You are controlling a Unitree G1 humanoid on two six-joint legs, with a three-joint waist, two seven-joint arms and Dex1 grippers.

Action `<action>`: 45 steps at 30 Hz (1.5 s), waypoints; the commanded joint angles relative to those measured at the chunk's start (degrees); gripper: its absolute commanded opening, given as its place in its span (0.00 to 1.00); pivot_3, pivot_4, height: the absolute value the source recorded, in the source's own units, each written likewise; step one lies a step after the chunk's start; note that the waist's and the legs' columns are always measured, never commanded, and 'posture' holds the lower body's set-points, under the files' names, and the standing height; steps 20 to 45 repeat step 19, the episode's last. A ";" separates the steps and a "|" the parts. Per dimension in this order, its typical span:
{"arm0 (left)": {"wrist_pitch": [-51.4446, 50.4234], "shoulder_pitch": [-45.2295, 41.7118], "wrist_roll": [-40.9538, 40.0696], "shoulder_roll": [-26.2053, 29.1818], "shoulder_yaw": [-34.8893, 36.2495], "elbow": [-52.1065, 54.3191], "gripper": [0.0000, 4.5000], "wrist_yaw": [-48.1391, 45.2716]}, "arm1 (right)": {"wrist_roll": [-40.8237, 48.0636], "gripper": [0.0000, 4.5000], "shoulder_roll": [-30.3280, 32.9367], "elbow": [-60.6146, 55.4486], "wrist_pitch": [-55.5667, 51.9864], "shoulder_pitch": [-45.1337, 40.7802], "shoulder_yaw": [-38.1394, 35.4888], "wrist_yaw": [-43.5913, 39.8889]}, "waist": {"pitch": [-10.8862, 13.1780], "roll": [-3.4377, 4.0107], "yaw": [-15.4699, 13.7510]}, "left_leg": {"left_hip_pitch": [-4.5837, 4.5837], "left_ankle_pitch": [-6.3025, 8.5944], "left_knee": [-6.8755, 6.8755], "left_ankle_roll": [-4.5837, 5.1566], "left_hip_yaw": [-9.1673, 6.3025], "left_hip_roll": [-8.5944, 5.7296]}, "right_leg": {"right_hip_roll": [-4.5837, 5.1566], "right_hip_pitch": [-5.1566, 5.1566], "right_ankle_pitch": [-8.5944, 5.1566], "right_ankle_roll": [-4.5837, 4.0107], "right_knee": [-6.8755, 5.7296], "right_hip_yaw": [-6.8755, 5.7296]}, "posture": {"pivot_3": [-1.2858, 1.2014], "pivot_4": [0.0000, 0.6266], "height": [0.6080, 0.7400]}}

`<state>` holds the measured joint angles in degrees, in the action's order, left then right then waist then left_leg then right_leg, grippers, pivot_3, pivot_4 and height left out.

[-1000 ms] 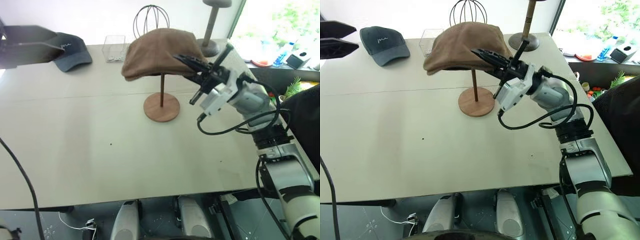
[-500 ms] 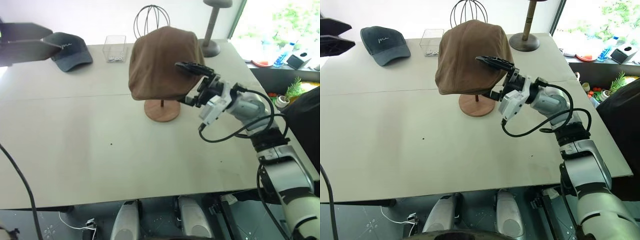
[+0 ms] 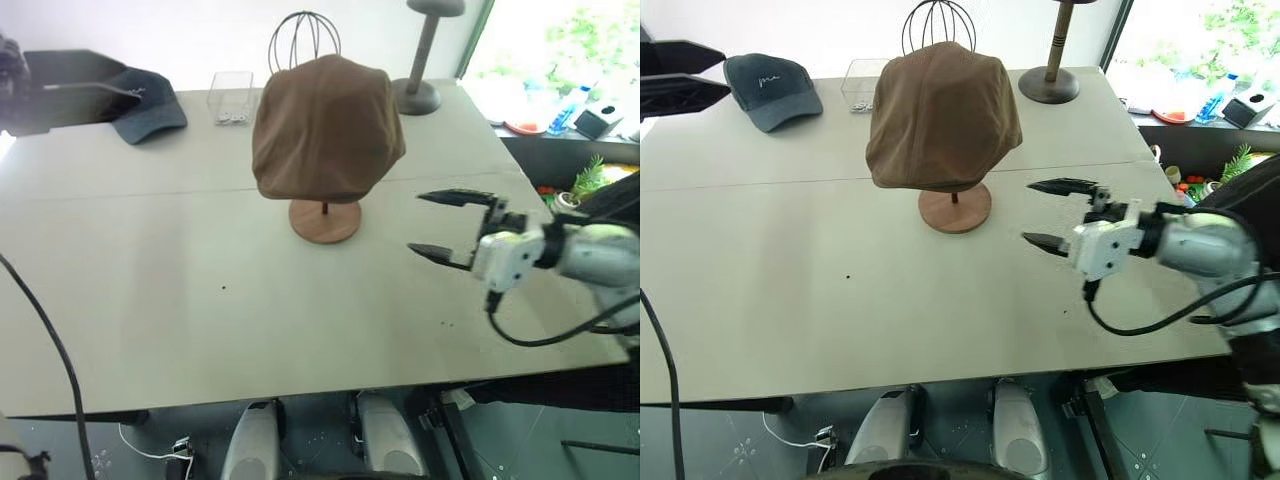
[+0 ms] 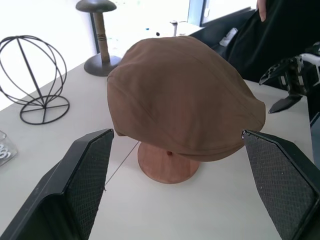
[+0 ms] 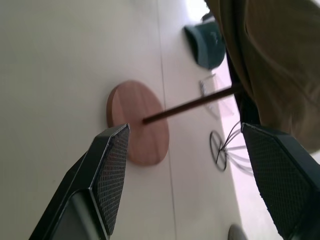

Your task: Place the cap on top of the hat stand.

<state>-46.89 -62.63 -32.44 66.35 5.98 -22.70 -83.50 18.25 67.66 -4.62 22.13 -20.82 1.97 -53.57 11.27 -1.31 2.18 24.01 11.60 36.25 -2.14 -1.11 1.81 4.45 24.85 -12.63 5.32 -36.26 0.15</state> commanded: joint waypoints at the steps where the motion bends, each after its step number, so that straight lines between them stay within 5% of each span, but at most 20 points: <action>1: 2.16 -1.20 0.96 -0.09 0.29 -0.36 0.95 -1.06 | 14.18 0.81 4.17 1.67 -18.60 -7.94 -6.00 -8.33 | 0.00 -0.01 0.25 | -0.09 0.00 -0.02 0.00 0.00 0.00 | 0.00 -0.08 -0.01 -0.01 0.02 0.00 | 0.52 0.24 1.00; 5: 2.98 -0.50 1.42 -0.39 0.17 -0.31 0.95 -1.79 | 22.71 0.81 4.95 11.82 -38.66 -19.57 -5.96 -19.65 | 0.00 -0.01 0.20 | -0.35 0.01 -0.08 0.01 0.04 0.02 | 0.00 -0.24 -0.04 -0.08 0.03 0.04 | 0.52 0.24 1.00; 10: 2.80 0.31 1.27 0.15 0.90 0.44 0.95 -2.36 | 21.07 0.81 2.77 25.90 -52.06 -35.52 -2.03 -33.23 | 0.05 0.07 0.05 | -0.31 0.04 -0.11 0.05 0.12 0.01 | 0.04 -0.20 -0.06 -0.08 0.10 0.09 | 0.52 0.24 1.00; 17: 1.49 1.80 0.49 2.77 3.28 2.50 0.95 -1.78 | 12.16 0.81 -1.90 37.82 -51.77 -47.46 4.17 -38.93 | 0.05 0.07 0.37 | -0.21 0.05 -0.12 0.04 0.13 0.01 | 0.03 -0.07 -0.06 -0.05 0.09 0.09 | 0.52 0.24 1.00; 45: 1.51 3.25 0.12 3.00 4.20 3.74 0.95 -1.10 | 12.47 0.81 -2.94 38.78 -52.03 -48.50 3.54 -38.93 | 0.05 0.07 0.38 | -0.01 0.04 -0.12 0.04 0.16 0.01 | 0.03 0.17 -0.04 -0.02 0.01 0.13 | 0.52 0.24 1.00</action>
